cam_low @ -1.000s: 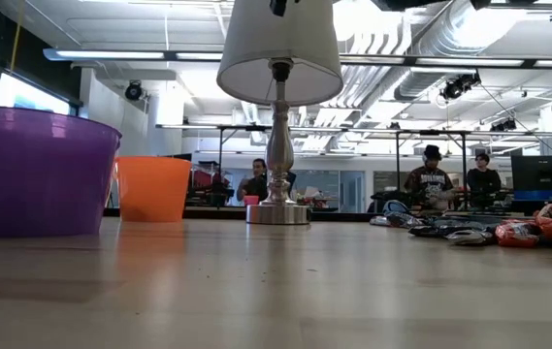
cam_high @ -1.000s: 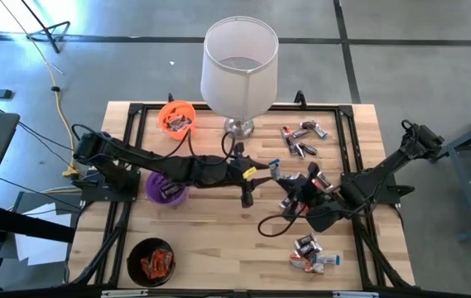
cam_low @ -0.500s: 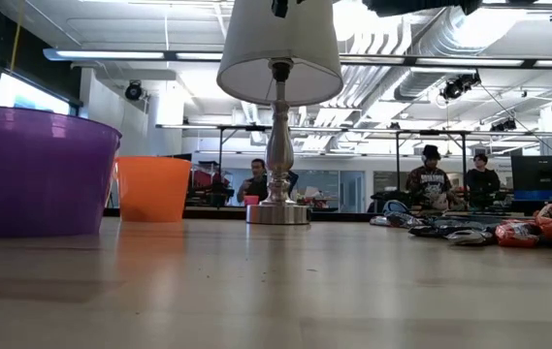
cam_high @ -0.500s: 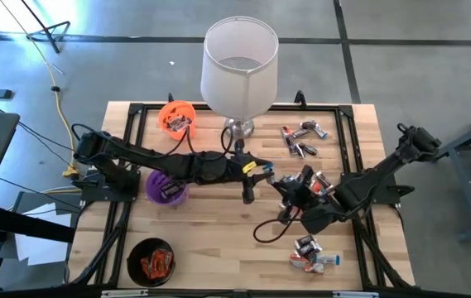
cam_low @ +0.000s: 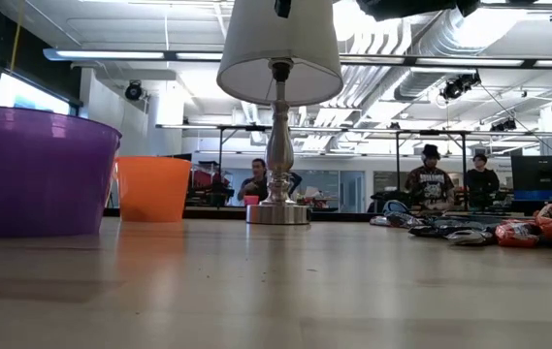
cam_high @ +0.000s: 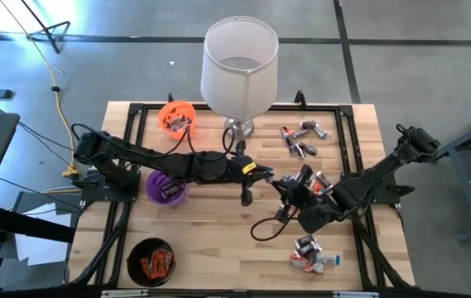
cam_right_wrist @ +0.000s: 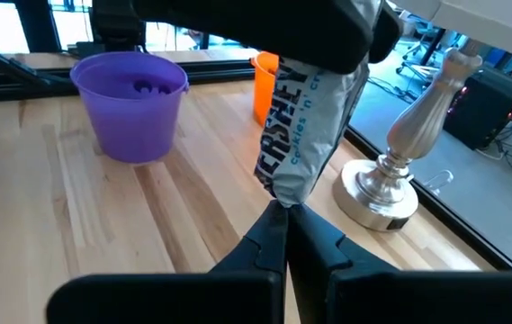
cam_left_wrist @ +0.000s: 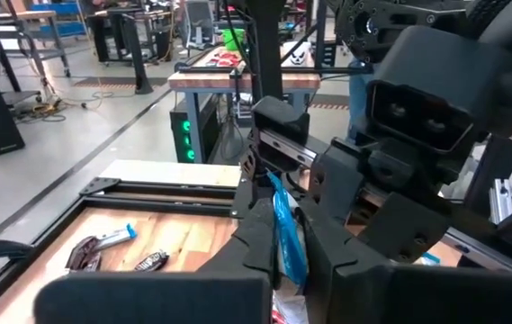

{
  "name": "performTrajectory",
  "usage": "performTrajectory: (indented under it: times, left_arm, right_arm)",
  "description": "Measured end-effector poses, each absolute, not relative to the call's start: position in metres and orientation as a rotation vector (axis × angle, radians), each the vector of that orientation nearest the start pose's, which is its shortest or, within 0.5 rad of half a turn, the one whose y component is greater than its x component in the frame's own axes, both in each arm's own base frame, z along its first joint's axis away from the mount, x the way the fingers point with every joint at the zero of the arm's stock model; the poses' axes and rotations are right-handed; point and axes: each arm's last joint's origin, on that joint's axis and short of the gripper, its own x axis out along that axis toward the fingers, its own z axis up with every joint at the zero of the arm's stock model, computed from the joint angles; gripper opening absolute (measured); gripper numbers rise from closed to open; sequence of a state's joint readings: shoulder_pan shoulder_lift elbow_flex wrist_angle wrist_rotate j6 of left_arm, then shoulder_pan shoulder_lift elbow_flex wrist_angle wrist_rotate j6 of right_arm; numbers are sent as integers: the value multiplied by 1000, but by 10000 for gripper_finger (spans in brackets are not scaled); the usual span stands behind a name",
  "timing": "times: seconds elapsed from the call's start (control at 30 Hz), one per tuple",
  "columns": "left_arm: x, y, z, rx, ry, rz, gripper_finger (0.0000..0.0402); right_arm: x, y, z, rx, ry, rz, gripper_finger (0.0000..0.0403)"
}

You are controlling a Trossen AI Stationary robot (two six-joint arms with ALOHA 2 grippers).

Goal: Sort candy
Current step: Put the white chocolate into the orange bucket

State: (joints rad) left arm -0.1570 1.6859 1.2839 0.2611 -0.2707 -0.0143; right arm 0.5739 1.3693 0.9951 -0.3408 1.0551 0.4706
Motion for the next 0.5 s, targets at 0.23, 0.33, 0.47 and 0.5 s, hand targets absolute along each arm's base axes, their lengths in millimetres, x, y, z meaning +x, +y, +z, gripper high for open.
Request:
performTrajectory:
  times: [0.23,0.33,0.47,0.5]
  left_arm:
    - [388,-53,313,44,148,126,5]
    - [384,-52,315,63,174,176,4]
    - [373,-48,324,88,208,237,4]
    - [369,-47,328,91,210,246,4]
  right_arm:
    - [248,130,275,-165,395,-542,0]
    - [248,130,275,-178,394,-544,0]
    - [247,130,275,-181,408,-527,0]
    - [247,130,274,-184,413,-525,0]
